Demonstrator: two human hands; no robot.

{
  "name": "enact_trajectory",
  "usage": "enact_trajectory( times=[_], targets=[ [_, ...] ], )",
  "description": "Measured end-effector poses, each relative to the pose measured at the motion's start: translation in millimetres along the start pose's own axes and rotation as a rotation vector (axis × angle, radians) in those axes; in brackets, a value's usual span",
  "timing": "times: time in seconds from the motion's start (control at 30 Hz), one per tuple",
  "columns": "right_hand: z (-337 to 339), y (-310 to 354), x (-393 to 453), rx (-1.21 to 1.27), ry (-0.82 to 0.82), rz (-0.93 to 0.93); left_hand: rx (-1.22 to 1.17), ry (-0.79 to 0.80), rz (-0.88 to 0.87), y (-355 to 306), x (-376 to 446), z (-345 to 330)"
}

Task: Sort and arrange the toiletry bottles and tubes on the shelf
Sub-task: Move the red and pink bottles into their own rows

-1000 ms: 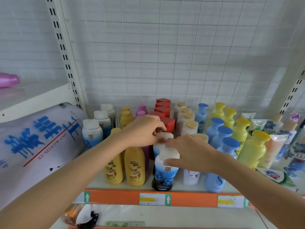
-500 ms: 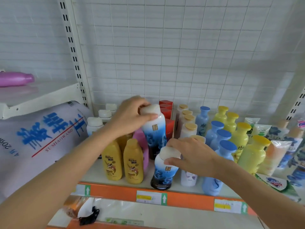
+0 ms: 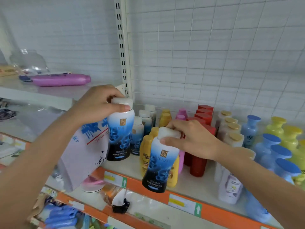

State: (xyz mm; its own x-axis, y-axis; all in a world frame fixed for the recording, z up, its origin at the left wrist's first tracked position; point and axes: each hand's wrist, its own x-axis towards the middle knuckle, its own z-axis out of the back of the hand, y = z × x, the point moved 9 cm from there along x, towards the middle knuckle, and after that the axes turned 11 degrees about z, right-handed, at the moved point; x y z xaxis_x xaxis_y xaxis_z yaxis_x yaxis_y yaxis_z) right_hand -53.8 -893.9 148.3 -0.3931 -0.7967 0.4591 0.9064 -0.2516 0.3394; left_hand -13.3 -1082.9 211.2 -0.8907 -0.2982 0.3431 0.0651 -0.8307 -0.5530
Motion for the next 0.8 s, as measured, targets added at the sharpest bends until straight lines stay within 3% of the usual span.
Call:
enact_trajectory(
  times=[0.17,0.33,0.5,0.8],
  targets=[
    [-14,11,46,0.001,-0.051,0.033,0.134,0.023,0.094,62,6,-11],
    [-22,12,92,-0.067,-0.118,0.036,0.176,0.036,0.019,86,8,-17],
    [-59,-8,133,-0.133,0.053,-0.022,0.200,0.085,-0.036,92,13,-17],
    [-131,-41,149,-0.277,0.363,-0.183,0.273,0.291,-0.095,94,17,-77]
  ],
)
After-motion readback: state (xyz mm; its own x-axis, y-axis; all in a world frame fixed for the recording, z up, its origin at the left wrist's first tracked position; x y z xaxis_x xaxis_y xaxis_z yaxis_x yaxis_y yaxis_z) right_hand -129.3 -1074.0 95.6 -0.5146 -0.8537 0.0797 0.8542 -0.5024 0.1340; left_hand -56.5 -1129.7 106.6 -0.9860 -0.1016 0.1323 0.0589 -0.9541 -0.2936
